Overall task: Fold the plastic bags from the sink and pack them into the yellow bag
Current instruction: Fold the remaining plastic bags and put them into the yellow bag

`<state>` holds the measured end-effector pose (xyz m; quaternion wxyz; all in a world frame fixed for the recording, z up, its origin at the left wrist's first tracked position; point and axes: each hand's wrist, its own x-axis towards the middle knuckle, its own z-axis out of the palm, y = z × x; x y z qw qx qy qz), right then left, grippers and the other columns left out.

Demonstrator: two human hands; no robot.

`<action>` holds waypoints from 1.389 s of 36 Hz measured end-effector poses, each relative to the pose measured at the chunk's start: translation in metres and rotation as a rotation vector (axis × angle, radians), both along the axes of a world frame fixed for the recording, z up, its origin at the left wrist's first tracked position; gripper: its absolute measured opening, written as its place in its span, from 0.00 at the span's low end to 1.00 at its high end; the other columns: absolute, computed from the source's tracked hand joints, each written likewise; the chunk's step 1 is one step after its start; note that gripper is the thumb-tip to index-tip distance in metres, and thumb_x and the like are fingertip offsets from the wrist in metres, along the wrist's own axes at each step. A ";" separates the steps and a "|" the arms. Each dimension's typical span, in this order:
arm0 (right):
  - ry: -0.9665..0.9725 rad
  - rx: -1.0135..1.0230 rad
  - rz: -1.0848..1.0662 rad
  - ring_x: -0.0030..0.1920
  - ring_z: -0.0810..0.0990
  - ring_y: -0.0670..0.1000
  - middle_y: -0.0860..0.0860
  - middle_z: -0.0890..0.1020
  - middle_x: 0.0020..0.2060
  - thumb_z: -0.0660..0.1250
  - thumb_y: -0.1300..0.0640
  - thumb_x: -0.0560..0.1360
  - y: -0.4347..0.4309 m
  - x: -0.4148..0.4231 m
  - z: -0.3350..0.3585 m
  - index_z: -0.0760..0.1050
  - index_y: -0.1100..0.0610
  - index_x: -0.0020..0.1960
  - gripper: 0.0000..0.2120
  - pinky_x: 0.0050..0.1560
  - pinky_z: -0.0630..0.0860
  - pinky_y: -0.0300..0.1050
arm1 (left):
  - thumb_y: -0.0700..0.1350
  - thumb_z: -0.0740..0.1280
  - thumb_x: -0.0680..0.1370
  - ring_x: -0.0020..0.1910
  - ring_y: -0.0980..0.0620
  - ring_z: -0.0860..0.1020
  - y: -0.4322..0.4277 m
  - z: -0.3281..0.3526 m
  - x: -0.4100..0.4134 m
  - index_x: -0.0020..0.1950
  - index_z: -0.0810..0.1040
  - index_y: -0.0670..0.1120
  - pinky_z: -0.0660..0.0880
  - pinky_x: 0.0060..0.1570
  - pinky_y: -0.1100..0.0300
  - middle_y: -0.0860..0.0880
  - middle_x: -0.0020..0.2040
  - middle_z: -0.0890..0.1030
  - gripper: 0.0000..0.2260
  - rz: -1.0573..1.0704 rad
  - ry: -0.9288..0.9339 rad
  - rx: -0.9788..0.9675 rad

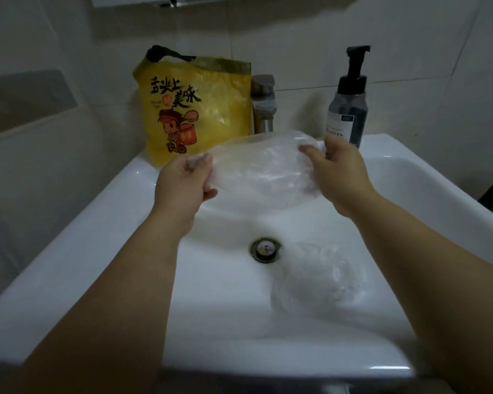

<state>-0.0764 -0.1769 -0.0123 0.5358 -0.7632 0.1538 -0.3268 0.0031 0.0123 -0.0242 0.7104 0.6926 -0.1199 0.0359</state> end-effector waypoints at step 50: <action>0.255 0.781 0.716 0.72 0.62 0.63 0.58 0.67 0.71 0.67 0.36 0.61 0.025 -0.004 -0.003 0.60 0.51 0.75 0.46 0.69 0.61 0.65 | 0.36 0.69 0.75 0.28 0.60 0.78 -0.014 0.009 -0.026 0.43 0.80 0.44 0.75 0.27 0.70 0.50 0.33 0.81 0.04 -0.523 0.242 -0.032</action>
